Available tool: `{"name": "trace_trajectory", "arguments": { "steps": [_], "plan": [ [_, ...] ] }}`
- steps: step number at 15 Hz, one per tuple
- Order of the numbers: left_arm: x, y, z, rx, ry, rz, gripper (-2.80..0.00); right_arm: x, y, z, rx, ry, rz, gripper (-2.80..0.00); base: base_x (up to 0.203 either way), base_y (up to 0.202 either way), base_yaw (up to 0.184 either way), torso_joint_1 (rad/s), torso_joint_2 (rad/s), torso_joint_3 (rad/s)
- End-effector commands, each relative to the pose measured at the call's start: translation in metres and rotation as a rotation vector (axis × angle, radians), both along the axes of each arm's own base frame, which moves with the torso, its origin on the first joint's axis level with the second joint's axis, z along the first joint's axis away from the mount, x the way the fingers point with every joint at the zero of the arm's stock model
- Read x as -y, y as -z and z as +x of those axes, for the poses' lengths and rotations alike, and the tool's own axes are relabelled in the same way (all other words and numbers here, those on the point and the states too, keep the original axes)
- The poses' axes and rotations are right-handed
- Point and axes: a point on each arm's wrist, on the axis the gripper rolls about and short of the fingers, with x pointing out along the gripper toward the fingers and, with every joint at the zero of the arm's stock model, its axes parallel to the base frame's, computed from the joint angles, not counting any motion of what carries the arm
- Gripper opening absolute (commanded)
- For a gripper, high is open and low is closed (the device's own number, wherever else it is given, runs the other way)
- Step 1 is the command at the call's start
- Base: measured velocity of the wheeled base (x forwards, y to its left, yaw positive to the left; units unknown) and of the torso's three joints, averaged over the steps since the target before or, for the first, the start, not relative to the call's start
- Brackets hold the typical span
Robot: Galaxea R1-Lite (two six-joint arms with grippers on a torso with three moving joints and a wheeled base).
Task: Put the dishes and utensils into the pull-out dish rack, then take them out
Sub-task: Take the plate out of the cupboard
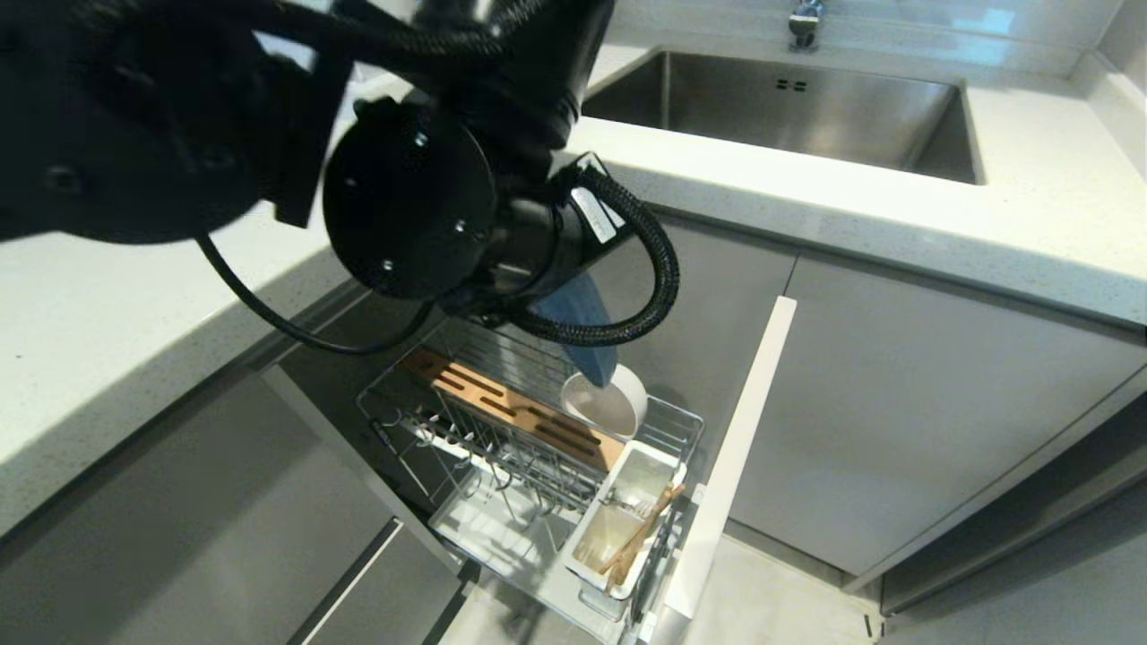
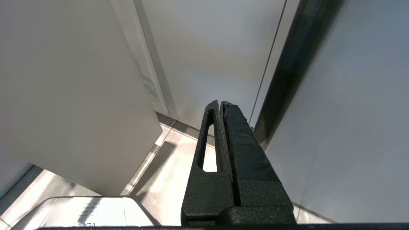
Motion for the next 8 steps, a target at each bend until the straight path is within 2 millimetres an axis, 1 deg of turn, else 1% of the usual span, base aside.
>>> {"name": "trace_trajectory", "arguments": {
  "steps": [1,2,4,6,8],
  "plan": [
    [-0.011,-0.029,-0.022,0.071,0.030,-0.036,-2.80,0.000,0.000,0.000,-0.002,0.000,0.000,-2.80,0.000,0.000,0.000,0.000,0.00,0.000],
    [-0.016,-0.040,-0.030,0.116,0.056,-0.002,-2.80,0.000,0.000,0.000,-0.002,0.000,0.000,-2.80,0.000,0.000,0.000,0.000,0.00,0.000],
    [-0.029,-0.061,-0.040,0.214,0.081,0.047,-2.80,0.000,0.000,0.000,-0.002,0.000,0.000,-2.80,0.000,0.000,0.000,0.000,0.00,0.000],
    [-0.042,-0.076,-0.045,0.292,0.092,0.108,-2.80,0.000,0.000,0.000,-0.002,0.000,0.000,-2.80,0.000,0.000,0.000,0.000,0.00,0.000],
    [-0.061,-0.089,-0.046,0.352,0.075,0.210,-2.80,0.000,0.000,0.000,-0.002,0.000,0.000,-2.80,0.000,0.000,0.000,0.000,0.00,0.000]
  ]
}}
